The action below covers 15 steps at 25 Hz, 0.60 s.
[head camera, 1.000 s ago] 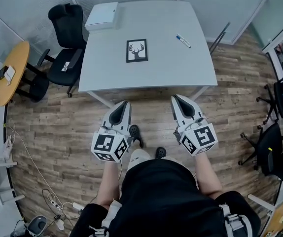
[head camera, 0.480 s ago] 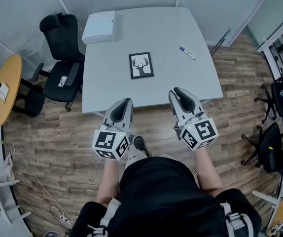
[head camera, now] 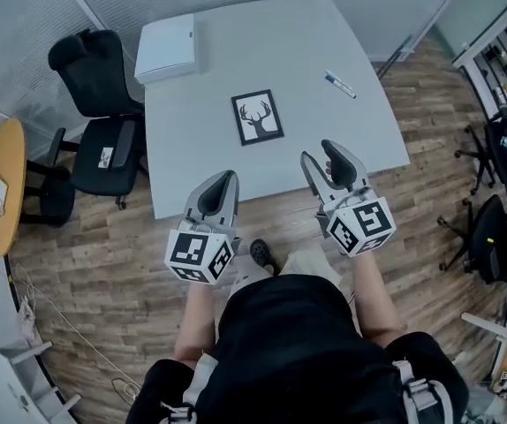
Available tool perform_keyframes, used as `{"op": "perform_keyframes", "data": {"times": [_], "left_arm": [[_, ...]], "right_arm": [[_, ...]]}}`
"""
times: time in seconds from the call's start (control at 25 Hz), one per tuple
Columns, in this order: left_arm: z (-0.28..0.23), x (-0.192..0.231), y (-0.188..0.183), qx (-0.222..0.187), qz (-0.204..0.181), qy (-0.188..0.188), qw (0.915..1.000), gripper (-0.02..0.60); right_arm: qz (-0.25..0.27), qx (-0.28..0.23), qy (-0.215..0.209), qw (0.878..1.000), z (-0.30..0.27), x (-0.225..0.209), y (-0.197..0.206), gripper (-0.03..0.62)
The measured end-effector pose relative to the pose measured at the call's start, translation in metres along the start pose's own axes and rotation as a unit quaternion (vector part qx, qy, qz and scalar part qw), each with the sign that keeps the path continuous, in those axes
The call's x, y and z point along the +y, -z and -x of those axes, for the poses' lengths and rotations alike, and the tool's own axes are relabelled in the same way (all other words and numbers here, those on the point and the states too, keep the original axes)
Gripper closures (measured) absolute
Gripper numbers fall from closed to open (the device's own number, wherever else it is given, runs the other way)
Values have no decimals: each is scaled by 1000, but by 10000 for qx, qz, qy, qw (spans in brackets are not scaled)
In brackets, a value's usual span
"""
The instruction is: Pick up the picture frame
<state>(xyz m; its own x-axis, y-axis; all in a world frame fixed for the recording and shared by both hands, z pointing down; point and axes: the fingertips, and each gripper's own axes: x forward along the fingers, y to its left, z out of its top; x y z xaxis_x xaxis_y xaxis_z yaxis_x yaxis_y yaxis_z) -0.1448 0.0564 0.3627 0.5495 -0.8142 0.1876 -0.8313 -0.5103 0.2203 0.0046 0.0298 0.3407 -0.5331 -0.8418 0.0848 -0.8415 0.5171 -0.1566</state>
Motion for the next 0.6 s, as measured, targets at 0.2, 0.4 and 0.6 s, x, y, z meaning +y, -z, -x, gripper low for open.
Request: {"op": "perform_keyframes", "data": {"times": [0.2, 0.4, 0.6], "left_arm": [[-19, 18, 6, 120, 112, 86, 9998, 557], [-44, 39, 16, 265, 241, 26, 9994, 557], [-73, 53, 12, 325, 342, -76, 9989, 557]], "right_arm": [[-89, 207, 108, 9997, -25, -11, 16, 386], [-156, 416, 76, 9990, -58, -28, 35, 381], [-175, 544, 11, 9984, -91, -52, 44, 382]]}}
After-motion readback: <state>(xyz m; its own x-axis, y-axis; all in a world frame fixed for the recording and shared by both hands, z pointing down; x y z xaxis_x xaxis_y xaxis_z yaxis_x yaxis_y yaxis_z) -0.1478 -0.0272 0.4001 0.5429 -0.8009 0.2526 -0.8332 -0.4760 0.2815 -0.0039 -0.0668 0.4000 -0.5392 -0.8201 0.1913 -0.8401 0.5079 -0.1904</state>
